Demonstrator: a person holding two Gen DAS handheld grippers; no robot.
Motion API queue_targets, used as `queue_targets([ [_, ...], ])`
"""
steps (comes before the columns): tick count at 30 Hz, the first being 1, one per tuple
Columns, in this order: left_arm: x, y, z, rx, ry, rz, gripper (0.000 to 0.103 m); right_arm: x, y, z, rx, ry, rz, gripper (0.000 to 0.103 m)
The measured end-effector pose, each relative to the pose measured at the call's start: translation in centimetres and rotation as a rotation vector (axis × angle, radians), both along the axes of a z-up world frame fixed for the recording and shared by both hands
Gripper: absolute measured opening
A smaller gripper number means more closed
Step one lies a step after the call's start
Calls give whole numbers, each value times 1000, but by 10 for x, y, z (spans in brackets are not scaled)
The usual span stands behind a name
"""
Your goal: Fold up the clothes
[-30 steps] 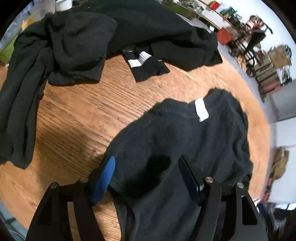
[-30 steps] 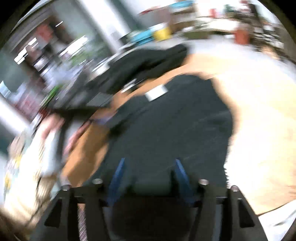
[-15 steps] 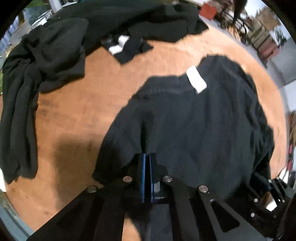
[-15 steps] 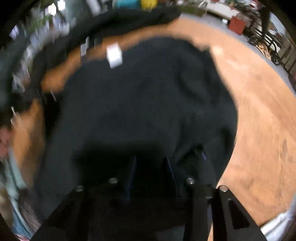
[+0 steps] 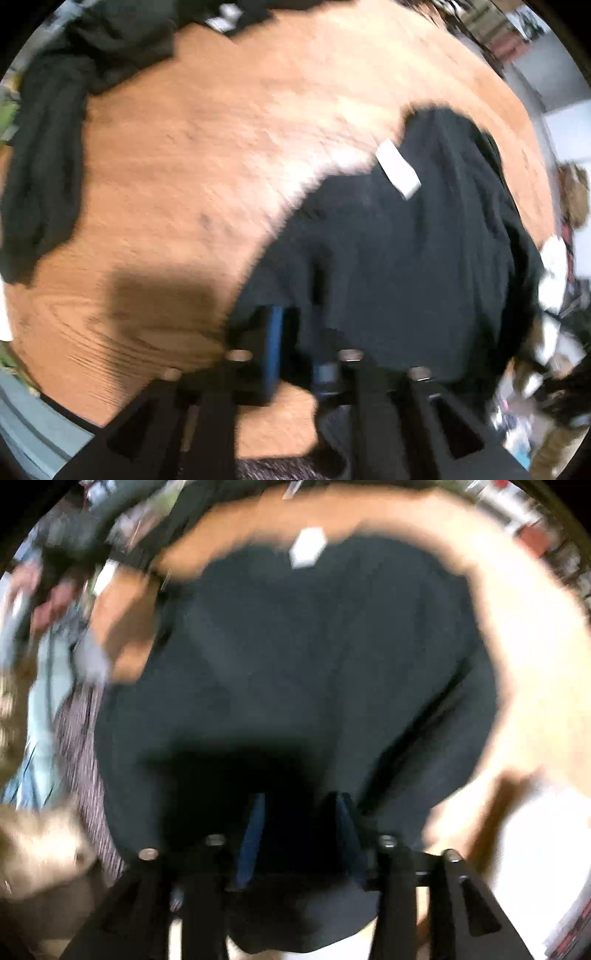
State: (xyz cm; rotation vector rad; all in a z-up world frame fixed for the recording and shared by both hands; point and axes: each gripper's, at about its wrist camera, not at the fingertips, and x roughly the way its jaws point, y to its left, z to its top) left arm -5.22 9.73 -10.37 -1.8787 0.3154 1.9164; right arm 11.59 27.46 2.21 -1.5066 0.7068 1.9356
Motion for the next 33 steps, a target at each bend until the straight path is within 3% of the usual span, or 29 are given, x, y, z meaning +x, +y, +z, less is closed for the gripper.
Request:
queue_targets([
  [1, -4, 4, 5, -11, 46, -10, 58, -1, 20, 14, 70, 31, -19, 71],
  [2, -6, 7, 8, -9, 63, -21, 60, -3, 38, 23, 117, 40, -27, 85],
  [6, -21, 28, 8, 33, 10, -75, 60, -32, 96, 16, 136, -14, 11, 85],
  [9, -28, 44, -1, -22, 27, -138, 60, -57, 132, -6, 107, -85, 62, 84],
  [12, -28, 53, -12, -42, 12, -176, 60, -84, 153, -20, 160, -152, 144, 81],
  [16, -23, 56, -17, -32, 20, -196, 61, -103, 169, -28, 162, -133, 229, 82],
  [23, -10, 34, -10, -4, 56, -191, 60, -110, 179, -60, 58, -141, 241, 79],
  [24, -7, 34, -9, -7, 66, -197, 57, -107, 177, -60, 52, -130, 234, 76],
  [26, -2, 34, -7, -21, 87, -205, 45, -102, 166, -58, 33, -110, 210, 57],
  [28, 1, 34, -6, -18, 73, -185, 28, -98, 151, -57, 9, -136, 195, 44],
  [30, 3, 34, -4, -14, 63, -168, 18, -93, 133, -57, -25, -171, 175, 37],
  [31, 10, 38, -3, -4, 55, -155, 12, -90, 121, -58, -40, -189, 169, 27],
  [33, 14, 35, 5, 30, 40, -130, 10, -83, 98, -56, -60, -194, 178, 20],
])
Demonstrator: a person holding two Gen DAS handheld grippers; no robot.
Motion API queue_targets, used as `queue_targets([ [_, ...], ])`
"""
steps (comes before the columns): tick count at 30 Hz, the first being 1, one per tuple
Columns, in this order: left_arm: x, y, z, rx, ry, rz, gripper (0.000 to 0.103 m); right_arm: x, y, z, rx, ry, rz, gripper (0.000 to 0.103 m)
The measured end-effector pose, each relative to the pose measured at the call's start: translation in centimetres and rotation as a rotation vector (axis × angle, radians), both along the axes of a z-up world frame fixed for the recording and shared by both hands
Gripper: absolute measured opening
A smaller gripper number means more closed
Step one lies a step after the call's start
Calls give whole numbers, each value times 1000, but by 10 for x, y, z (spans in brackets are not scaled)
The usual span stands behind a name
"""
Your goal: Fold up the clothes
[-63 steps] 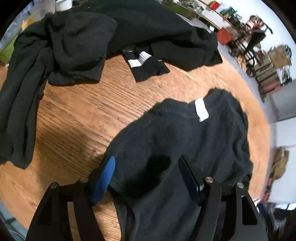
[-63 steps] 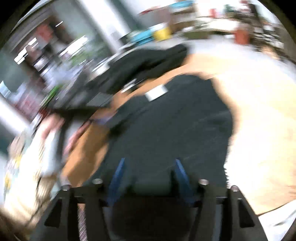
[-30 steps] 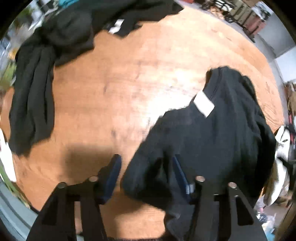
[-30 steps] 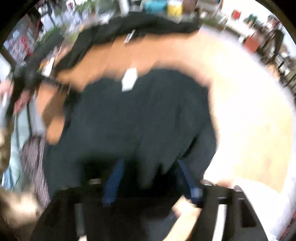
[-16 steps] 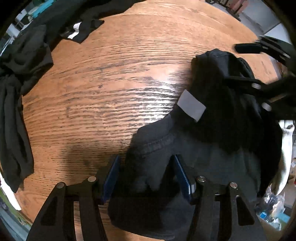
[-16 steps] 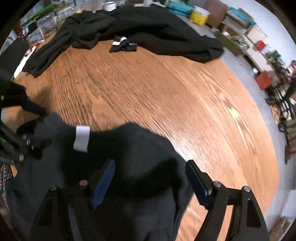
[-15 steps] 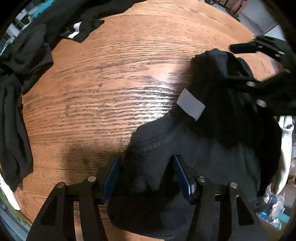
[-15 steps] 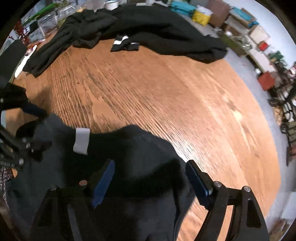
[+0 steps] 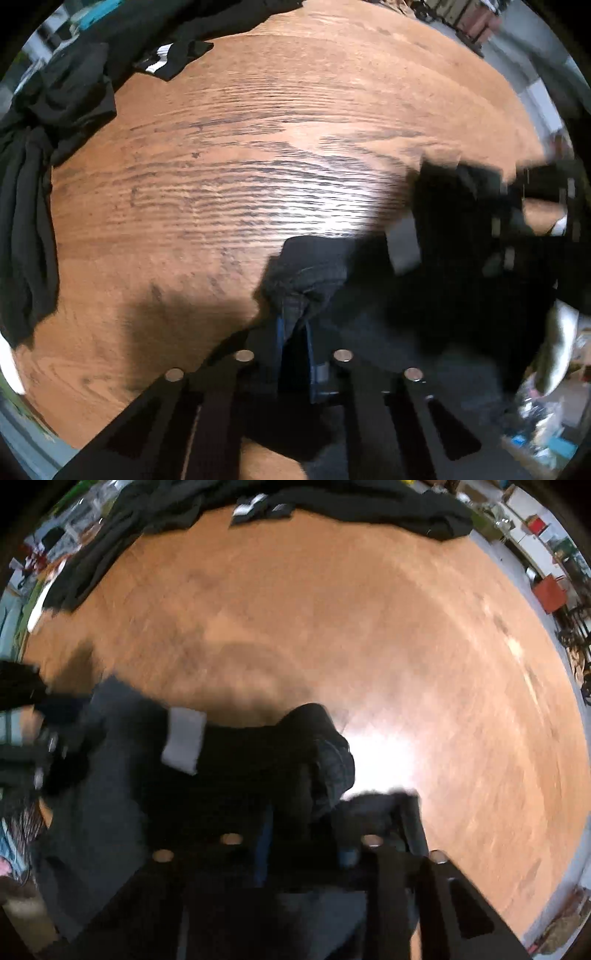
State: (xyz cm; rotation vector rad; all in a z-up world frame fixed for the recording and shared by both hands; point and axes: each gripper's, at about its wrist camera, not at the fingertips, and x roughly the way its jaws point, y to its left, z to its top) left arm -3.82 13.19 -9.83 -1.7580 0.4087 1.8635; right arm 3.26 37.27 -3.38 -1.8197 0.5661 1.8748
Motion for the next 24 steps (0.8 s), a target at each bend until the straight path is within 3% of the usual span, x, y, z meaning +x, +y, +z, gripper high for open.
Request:
queue_targets([
  [6, 23, -28, 58, 79, 59, 21, 10, 42, -62, 38, 40, 54, -36, 18],
  [9, 58, -28, 102, 131, 103, 27, 9, 64, -89, 78, 125, 100, -78, 18],
  [12, 83, -22, 128, 207, 110, 28, 9, 84, -125, 126, 236, 159, -118, 18],
  [18, 114, -26, 183, 357, 104, 19, 8, 111, -210, 215, 371, 340, -26, 17],
  [21, 123, -27, 194, 356, 50, 28, 6, 114, -223, 219, 361, 365, -46, 14],
  [24, 124, -16, 196, 285, 10, 64, 5, 114, -201, 187, 300, 285, -120, 14],
])
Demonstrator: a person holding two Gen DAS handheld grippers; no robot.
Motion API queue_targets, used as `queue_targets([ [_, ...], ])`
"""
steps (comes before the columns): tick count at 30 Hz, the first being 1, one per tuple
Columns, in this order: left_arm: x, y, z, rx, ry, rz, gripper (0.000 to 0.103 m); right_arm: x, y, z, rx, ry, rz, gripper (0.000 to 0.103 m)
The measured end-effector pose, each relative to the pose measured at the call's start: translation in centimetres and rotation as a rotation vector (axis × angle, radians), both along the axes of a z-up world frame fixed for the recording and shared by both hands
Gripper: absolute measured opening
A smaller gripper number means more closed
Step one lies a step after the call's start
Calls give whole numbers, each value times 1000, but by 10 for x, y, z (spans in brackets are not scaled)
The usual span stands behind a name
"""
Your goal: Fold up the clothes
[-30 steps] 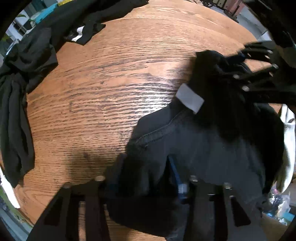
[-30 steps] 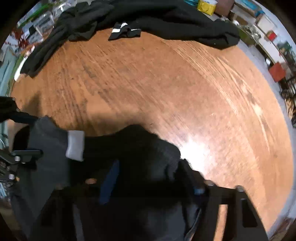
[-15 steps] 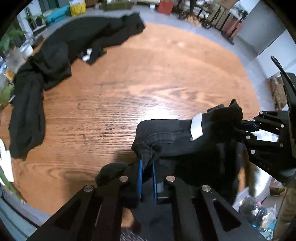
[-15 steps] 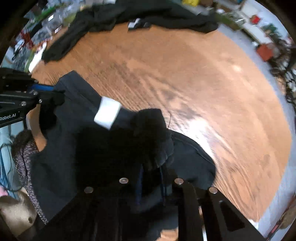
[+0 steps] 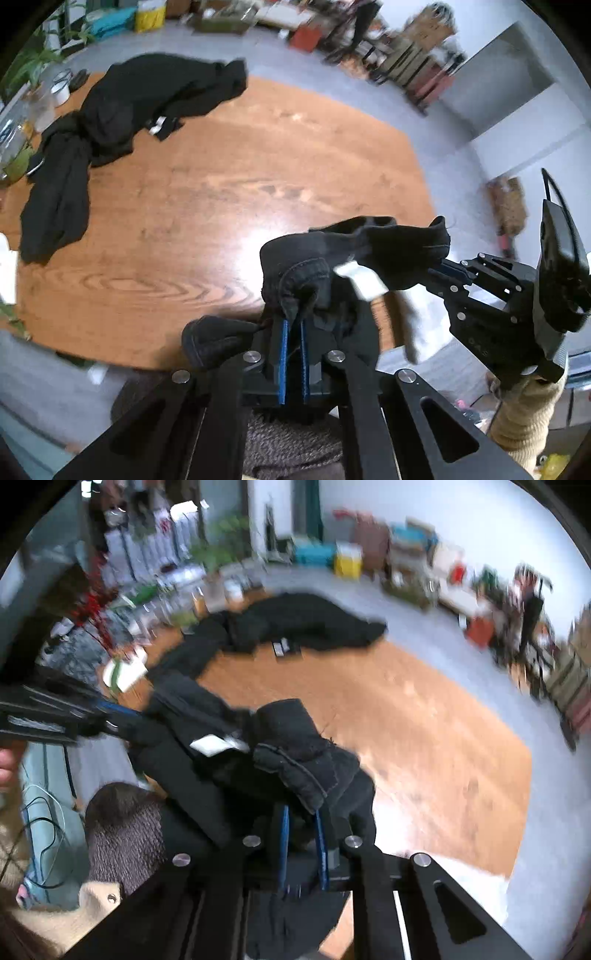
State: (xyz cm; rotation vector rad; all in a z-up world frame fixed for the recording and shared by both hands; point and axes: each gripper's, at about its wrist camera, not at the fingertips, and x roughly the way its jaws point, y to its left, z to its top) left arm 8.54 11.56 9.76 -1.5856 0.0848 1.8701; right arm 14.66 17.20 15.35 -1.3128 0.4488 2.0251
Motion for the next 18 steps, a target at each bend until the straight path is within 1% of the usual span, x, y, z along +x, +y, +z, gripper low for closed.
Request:
queue_targets([
  [1, -1, 4, 1, -21, -12, 7, 5, -2, 10, -10, -31, -11, -17, 13],
  [2, -4, 10, 5, -30, -20, 9, 5, -3, 16, -14, -49, 2, -35, 13],
  [4, -15, 21, 21, -29, -9, 26, 5, -8, 31, -4, -60, 57, -55, 13],
  [6, -21, 29, 63, -21, 46, 52, 5, -11, 42, 22, -14, 91, -57, 13],
  [7, -25, 31, 83, -8, 72, 59, 5, -11, 45, 46, 24, 116, -66, 13],
  [8, -29, 31, 108, 14, 101, 75, 5, -7, 48, 61, 54, 136, -62, 13],
  [9, -32, 31, 140, 36, 144, 86, 5, -8, 50, 81, 85, 157, -61, 13],
  [10, -34, 30, 165, 63, 174, 97, 5, -10, 54, 108, 127, 186, -67, 13],
  [11, -36, 28, 202, 105, 218, 105, 5, -5, 59, 136, 163, 215, -68, 13],
  [12, -37, 26, 225, 128, 251, 115, 5, -6, 68, 162, 199, 247, -75, 13],
  [15, -34, 14, 306, 181, 391, 157, 5, -1, 69, 241, 303, 359, -83, 13],
  [18, -29, -1, 375, 238, 502, 194, 5, -6, 60, 303, 393, 464, -77, 12],
])
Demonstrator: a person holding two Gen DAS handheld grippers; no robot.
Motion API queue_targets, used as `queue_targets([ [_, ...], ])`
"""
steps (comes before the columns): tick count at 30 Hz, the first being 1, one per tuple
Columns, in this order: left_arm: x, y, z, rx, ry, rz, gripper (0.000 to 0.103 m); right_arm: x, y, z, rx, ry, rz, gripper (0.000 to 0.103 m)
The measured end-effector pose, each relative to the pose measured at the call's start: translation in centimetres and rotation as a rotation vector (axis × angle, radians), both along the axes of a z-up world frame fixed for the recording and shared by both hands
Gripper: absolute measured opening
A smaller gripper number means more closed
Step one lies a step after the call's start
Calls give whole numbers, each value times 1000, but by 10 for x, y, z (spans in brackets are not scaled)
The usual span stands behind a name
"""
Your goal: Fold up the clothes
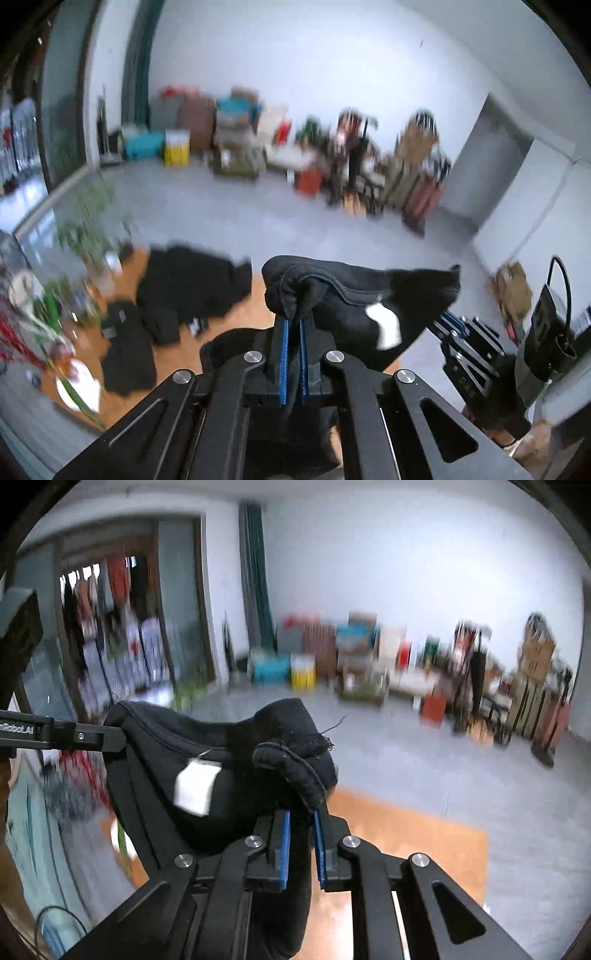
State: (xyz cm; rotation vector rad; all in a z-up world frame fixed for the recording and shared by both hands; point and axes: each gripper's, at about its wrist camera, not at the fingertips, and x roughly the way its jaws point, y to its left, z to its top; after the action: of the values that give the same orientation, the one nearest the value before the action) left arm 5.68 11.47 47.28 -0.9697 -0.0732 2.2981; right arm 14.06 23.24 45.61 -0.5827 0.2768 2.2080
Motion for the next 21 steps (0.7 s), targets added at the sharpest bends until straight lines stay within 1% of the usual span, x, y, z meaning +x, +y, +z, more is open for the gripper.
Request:
queue_targets([
  [1, 0, -2, 11, 9, 15, 9, 5, -1, -3, 20, 27, 34, 3, 12],
  [3, -1, -7, 41, 12, 58, 27, 5, -6, -11, 49, 73, 69, 10, 12],
  [5, 0, -12, 66, 18, 81, 53, 5, -29, -17, 75, 120, 81, 15, 12],
  [7, 5, -18, 90, 17, 99, 75, 5, -45, -22, 94, 154, 85, 12, 13],
  [9, 7, -24, 108, 10, 123, 93, 5, -56, -25, 109, 177, 87, 6, 13],
  [11, 2, -28, 110, 15, 121, 85, 5, -63, -29, 123, 204, 84, 0, 13],
  [12, -3, -27, 105, 4, 111, 87, 5, -67, -33, 118, 205, 81, 0, 13],
  [14, -17, -21, 84, -70, 68, 99, 5, -76, -33, 105, 189, 66, 14, 13],
  [15, -26, -19, 72, -111, 39, 110, 5, -83, -26, 92, 155, 41, 27, 13],
  [17, -51, -11, 26, -160, -44, 112, 5, -95, -3, 68, 69, -8, 56, 13],
  [18, -64, -10, -2, -171, -92, 108, 5, -99, 7, 53, 27, -23, 58, 13],
  [19, -78, -8, -30, -181, -142, 104, 5, -108, 22, 22, -43, -47, 72, 13],
  [20, -90, -8, -63, -174, -203, 101, 5, -114, 32, -3, -96, -66, 78, 13],
  [21, -100, -6, -104, -208, -259, 97, 5, -118, 39, -34, -155, -91, 88, 13],
])
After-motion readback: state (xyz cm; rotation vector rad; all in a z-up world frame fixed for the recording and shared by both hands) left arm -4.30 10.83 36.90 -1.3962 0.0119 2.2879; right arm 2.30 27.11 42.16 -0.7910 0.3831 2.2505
